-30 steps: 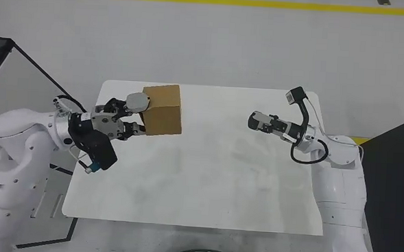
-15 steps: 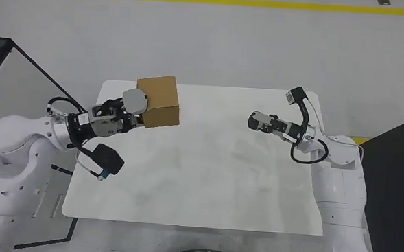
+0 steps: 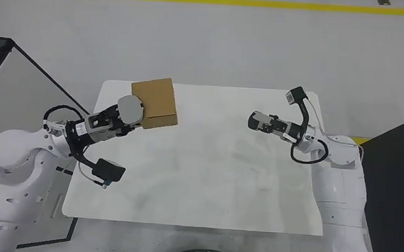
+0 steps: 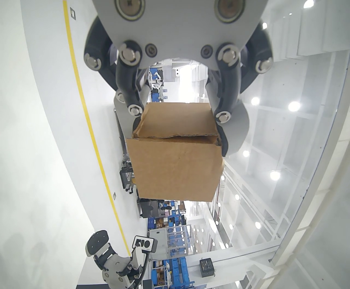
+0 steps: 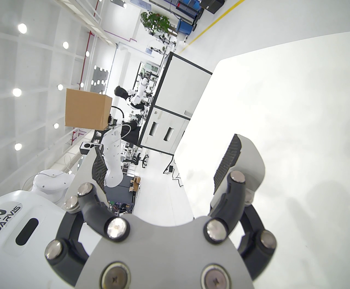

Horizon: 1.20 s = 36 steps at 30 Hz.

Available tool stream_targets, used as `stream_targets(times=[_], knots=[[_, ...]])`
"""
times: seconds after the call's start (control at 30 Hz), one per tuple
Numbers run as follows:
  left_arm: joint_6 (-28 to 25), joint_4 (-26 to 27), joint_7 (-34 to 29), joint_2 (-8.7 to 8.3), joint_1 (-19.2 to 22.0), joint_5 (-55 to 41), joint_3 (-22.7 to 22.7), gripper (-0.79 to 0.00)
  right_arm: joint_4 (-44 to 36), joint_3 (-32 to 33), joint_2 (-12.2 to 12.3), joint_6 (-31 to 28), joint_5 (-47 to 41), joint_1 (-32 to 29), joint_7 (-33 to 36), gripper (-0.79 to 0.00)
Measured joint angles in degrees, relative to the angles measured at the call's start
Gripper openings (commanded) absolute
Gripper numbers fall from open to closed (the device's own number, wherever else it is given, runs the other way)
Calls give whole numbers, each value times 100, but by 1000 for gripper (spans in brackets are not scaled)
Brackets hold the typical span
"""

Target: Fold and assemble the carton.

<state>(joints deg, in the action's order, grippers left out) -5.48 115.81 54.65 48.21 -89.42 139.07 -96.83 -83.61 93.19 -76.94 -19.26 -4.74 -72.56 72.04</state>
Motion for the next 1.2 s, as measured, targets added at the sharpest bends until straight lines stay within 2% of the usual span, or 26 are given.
stream_targets(times=[0.23,0.37,0.63,0.8,0.87,1.13,1.2], knots=[[157,99,-110,14,35,-99,-15,-785,0,0,0,0,0,0,0,0],[990,236,-165,20,144,355,-84,-785,0,0,0,0,0,0,0,0],[2758,97,-66,28,323,1687,-106,-785,0,0,0,0,0,0,0,0],[3722,-14,-72,49,383,1831,-92,-785,0,0,0,0,0,0,0,0],[3889,-43,-19,50,375,1870,-91,-785,0,0,0,0,0,0,0,0],[3900,-33,-26,50,375,1891,-93,-785,0,0,0,0,0,0,0,0],[4069,27,-127,60,382,1955,-93,-785,0,0,0,0,0,0,0,0]])
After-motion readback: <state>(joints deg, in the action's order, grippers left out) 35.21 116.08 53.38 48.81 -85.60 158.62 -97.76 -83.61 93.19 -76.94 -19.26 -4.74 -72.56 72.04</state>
